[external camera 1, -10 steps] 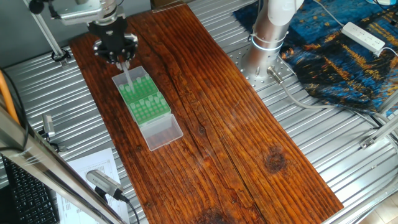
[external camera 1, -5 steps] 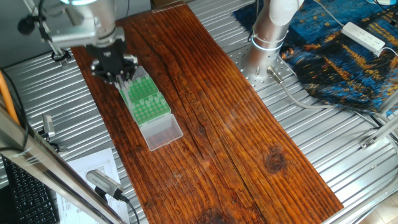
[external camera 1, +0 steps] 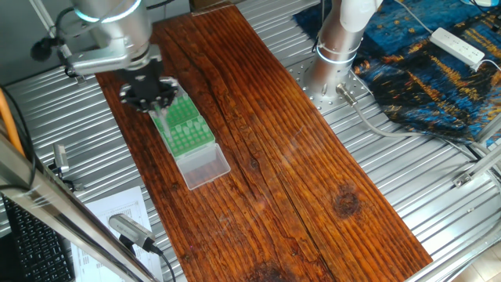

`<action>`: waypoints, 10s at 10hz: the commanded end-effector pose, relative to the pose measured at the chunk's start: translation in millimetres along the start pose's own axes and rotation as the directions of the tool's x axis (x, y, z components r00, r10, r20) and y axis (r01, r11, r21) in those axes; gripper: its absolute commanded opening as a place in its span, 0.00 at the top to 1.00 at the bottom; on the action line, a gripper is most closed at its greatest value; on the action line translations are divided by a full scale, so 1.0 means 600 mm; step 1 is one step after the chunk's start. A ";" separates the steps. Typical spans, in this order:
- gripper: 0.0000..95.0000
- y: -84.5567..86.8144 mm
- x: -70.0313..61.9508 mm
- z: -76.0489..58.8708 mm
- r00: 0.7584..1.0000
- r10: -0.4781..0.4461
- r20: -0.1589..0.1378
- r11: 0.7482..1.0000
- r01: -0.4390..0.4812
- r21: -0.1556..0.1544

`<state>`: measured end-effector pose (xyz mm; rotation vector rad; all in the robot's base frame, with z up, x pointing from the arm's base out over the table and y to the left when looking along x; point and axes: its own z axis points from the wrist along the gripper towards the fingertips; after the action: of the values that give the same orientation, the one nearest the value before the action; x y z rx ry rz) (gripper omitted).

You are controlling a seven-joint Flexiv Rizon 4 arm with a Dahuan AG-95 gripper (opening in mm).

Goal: Transfer all large pipette tips from one holder to another

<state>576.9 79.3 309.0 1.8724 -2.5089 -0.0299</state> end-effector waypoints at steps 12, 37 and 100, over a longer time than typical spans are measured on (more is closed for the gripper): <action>1.00 0.084 0.038 0.036 1.000 -0.001 -0.020 0.999 0.002 0.033; 0.80 0.097 0.059 0.081 0.998 -0.055 -0.015 0.997 0.056 0.060; 1.00 -0.057 0.195 0.262 0.975 -0.224 0.001 0.974 0.224 0.044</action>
<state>573.2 -41.1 150.6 2.1633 -2.3095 0.0163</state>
